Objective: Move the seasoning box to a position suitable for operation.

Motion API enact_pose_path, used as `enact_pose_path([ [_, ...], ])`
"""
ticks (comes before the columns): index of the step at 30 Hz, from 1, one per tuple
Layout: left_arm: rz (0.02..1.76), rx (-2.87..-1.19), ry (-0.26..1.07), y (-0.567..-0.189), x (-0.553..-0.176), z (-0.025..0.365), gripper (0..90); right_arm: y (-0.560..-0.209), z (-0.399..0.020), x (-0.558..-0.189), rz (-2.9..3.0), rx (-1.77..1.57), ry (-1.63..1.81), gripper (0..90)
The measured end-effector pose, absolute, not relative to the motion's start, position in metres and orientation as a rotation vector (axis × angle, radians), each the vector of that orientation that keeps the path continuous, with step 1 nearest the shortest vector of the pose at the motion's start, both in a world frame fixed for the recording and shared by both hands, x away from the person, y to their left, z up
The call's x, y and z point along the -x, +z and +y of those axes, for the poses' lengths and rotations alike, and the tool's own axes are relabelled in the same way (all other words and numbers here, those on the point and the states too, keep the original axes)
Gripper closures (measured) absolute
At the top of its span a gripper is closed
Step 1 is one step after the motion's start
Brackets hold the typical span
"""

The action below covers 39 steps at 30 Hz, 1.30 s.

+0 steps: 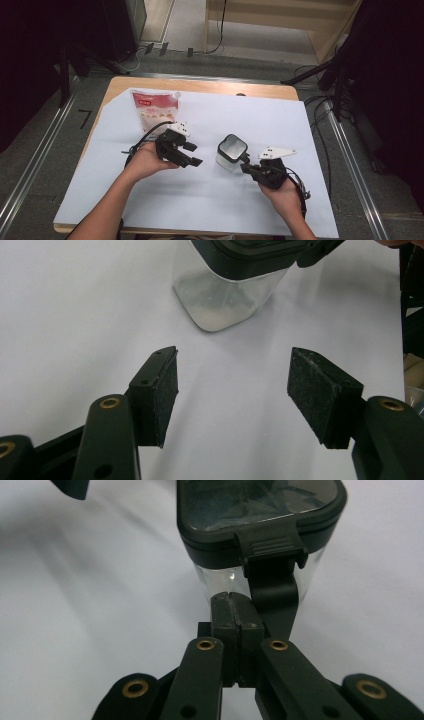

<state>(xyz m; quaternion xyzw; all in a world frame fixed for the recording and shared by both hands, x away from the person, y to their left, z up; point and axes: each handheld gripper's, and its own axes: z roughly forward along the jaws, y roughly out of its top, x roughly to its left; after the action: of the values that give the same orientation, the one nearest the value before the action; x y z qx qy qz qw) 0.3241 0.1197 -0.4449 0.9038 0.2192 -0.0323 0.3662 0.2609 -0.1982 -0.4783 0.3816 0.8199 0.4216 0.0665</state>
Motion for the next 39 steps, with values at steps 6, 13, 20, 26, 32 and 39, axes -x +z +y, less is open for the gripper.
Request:
enact_pose_path([
  [6,0.558,-2.323,-0.083,-0.445,-0.324,0.119,38.5,-0.477,-0.205,-0.265,2.456,-1.174,1.263,90.0],
  [13,0.554,-2.324,-0.088,-0.445,-0.324,0.119,38.4,-0.477,-0.214,-0.272,2.432,-1.201,1.261,90.0],
  [20,0.563,-2.320,-0.081,-0.446,-0.324,0.118,38.3,-0.478,-0.223,-0.281,2.407,-1.243,1.257,90.0],
  [26,0.554,-2.326,-0.089,-0.446,-0.324,0.116,38.4,-0.481,-0.225,-0.289,2.396,-1.257,1.238,90.0],
  [32,0.560,-2.324,-0.087,-0.446,-0.323,0.115,38.5,-0.481,-0.228,-0.294,2.384,-1.272,1.234,90.0],
  [39,0.554,-2.323,-0.076,-0.448,-0.323,0.111,38.4,-0.476,-0.235,-0.298,2.370,-1.280,1.268,90.0],
])
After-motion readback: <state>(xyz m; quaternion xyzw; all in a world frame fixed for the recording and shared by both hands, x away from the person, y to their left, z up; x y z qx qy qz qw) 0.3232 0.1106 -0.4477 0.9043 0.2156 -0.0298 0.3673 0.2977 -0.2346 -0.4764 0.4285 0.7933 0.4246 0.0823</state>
